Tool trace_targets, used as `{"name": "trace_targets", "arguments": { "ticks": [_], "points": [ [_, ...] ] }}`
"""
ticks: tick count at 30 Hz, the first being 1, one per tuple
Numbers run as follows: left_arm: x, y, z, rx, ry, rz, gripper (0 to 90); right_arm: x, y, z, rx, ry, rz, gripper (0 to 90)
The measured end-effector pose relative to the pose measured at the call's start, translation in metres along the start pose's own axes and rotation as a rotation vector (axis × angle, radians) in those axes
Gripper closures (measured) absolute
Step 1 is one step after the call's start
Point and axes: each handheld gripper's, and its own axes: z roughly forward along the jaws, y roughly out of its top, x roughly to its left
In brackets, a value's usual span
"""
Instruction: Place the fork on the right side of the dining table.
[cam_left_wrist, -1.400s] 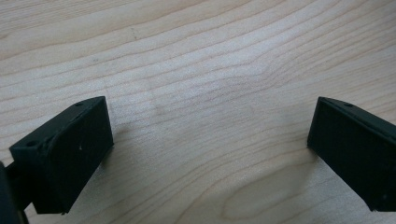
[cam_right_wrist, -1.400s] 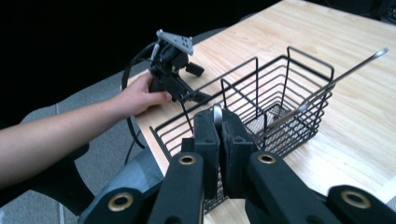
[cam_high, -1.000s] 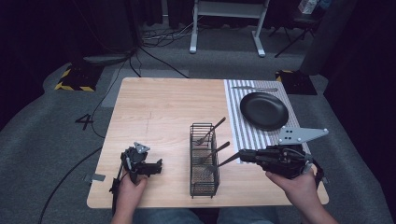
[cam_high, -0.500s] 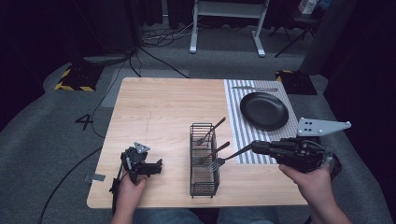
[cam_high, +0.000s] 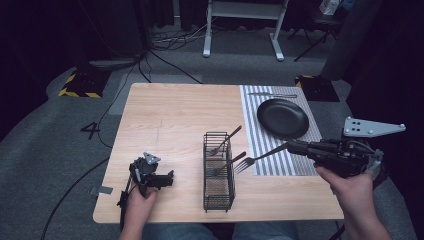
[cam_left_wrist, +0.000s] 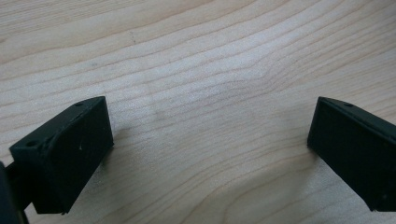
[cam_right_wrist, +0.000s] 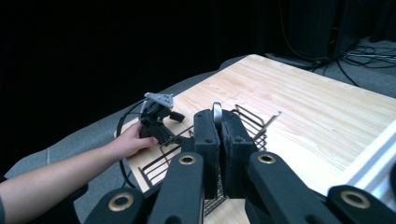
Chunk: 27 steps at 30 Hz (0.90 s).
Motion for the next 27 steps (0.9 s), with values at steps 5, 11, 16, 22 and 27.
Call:
{"name": "trace_targets", "arguments": {
  "ticks": [5, 11, 16, 22, 27],
  "points": [
    [0.000, 0.000, 0.000, 0.000, 0.000, 0.000, 0.2, -0.010, 0.000, -0.009, -0.015, -0.037, 0.019, 86.8],
    [0.000, 0.000, 0.000, 0.001, 0.000, 0.000, 0.2, -0.026, -0.002, -0.014, -0.028, -0.093, 0.042, 86.8],
    [0.000, 0.000, 0.000, 0.000, 0.000, 0.000, 0.2, -0.041, -0.005, -0.014, -0.028, -0.130, 0.070, 86.8],
    [0.000, 0.000, 0.000, 0.000, 0.000, 0.000, 0.2, -0.059, -0.009, -0.012, -0.029, -0.196, 0.092, 86.8],
    [0.000, 0.000, 0.000, 0.001, 0.000, 0.000, 0.2, -0.075, -0.014, -0.008, -0.021, -0.242, 0.114, 86.8]
  ]
}}
